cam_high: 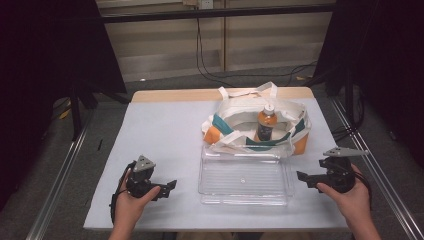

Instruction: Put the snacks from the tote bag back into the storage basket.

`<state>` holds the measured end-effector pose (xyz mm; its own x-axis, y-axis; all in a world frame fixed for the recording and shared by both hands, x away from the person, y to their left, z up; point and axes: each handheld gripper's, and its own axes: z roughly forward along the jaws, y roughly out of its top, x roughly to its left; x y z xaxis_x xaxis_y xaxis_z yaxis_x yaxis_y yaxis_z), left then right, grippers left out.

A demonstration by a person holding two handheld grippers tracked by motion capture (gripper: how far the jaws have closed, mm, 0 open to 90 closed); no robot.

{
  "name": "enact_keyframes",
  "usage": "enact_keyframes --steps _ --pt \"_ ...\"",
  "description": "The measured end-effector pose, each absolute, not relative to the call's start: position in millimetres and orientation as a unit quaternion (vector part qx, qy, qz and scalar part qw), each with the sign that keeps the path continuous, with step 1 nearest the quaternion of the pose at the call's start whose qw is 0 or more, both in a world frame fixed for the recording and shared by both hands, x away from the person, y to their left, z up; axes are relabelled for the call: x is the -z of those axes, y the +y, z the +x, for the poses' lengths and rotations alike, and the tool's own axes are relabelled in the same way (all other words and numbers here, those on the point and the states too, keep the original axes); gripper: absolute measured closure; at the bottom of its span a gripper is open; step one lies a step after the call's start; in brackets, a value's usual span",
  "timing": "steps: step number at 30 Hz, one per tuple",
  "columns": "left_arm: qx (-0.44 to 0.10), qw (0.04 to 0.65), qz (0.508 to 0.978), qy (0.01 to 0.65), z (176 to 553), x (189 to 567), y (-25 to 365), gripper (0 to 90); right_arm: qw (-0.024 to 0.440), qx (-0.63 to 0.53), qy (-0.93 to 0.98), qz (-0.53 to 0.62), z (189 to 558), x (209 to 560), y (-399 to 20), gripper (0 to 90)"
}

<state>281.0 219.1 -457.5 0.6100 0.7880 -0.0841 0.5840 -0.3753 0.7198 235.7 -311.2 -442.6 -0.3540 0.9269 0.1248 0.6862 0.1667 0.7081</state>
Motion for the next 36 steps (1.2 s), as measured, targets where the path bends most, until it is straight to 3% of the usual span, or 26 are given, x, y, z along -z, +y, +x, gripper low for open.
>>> enact_keyframes --steps 13,18,36 --pt "-0.137 0.376 0.811 0.427 284 458 220 2.6 0.145 -0.283 0.771 0.551 245 434 -310 7.2" --pt "-0.136 0.372 0.813 0.427 284 457 224 2.7 0.096 -0.197 0.800 0.559 257 427 -308 7.2" --pt "-0.134 0.373 0.812 0.428 285 458 221 2.9 0.056 -0.092 0.829 0.549 290 375 -285 8.5"
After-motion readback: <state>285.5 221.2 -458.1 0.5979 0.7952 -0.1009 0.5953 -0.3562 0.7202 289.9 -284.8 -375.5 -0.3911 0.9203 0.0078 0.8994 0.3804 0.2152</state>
